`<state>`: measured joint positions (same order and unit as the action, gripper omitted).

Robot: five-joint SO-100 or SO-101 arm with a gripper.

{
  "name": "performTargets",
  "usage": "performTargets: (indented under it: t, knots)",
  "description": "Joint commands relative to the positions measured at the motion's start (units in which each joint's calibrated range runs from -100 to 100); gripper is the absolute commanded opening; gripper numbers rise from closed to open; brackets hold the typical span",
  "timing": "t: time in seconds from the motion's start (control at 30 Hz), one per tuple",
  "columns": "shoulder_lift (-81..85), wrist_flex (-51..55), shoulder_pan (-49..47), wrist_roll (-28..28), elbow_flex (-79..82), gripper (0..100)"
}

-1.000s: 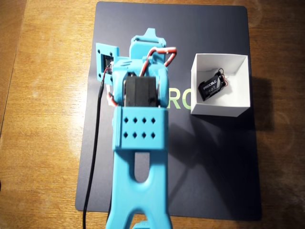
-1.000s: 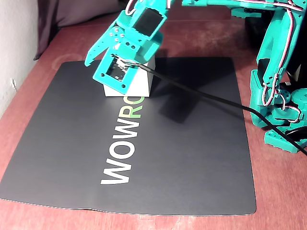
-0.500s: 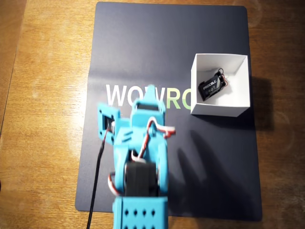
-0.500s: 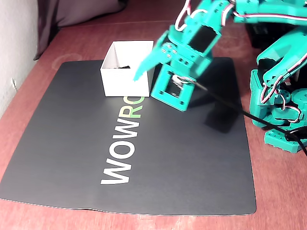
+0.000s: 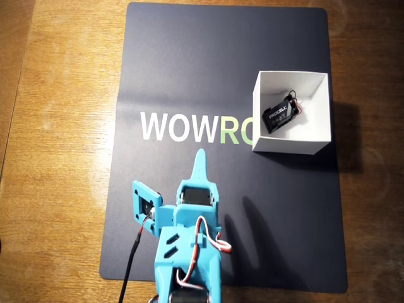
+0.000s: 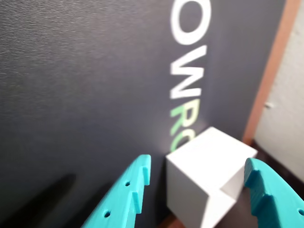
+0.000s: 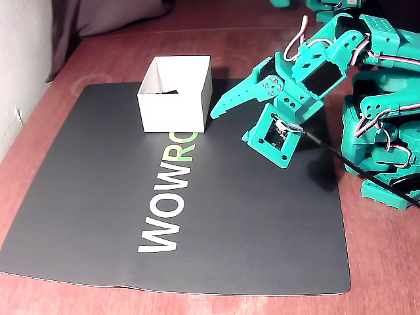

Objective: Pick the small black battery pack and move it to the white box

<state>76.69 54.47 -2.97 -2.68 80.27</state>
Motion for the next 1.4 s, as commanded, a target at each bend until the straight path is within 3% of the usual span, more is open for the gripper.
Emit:
performTargets:
  t: [0.0,0.13,0.4,0.6,1.37]
  knots:
    - [2.61,1.97,0.44,-0.12,-0.23,22]
    - [2.79,5.39,0.56,0.15,-0.41,11]
    - [2.79,7.32,0.56,0.21,-0.41,1]
    - [2.79,14.24,0.56,0.21,-0.41,1]
    - [2.88,10.47,0.56,0.21,7.57,1]
